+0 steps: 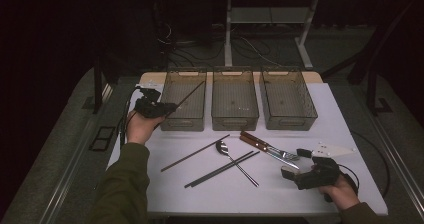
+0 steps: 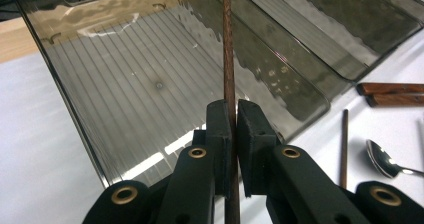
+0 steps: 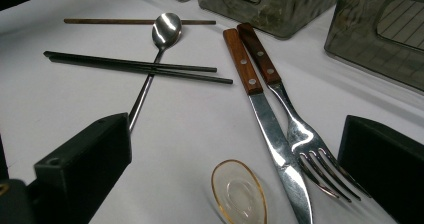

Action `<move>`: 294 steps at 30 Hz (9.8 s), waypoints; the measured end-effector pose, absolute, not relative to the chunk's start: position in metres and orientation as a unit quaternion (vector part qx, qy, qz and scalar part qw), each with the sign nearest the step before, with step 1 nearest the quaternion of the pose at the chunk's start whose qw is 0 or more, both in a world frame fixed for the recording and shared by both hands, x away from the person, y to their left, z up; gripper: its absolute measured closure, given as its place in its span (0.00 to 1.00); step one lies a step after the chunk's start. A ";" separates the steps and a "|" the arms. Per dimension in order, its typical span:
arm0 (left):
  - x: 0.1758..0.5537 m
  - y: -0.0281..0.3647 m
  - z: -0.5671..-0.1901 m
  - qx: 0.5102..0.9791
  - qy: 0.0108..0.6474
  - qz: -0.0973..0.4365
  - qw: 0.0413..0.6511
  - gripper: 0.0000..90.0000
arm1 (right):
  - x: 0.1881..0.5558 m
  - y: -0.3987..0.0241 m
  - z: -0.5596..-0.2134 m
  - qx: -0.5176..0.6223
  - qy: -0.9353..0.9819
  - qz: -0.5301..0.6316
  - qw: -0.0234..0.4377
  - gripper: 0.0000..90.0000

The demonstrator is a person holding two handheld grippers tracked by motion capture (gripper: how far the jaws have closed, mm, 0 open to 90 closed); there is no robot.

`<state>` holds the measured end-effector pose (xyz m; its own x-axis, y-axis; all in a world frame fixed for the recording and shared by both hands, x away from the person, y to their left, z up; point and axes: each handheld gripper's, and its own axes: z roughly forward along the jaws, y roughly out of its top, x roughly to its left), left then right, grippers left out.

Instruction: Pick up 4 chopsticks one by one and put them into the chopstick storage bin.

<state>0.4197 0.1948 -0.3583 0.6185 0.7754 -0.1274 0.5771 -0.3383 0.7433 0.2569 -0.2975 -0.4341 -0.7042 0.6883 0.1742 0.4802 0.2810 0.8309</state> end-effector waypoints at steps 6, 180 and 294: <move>0.433 0.190 -0.354 0.806 0.422 0.127 0.395 0.94 | 0.257 -0.298 -0.434 0.370 0.791 0.475 0.109 0.01; 0.327 0.159 -0.447 0.883 0.289 0.079 0.361 0.91 | 0.261 -0.284 -0.441 0.346 0.809 0.463 0.107 0.01; 0.316 0.206 -0.394 0.827 0.345 0.119 0.428 0.94 | 0.261 -0.283 -0.441 0.344 0.810 0.462 0.106 0.01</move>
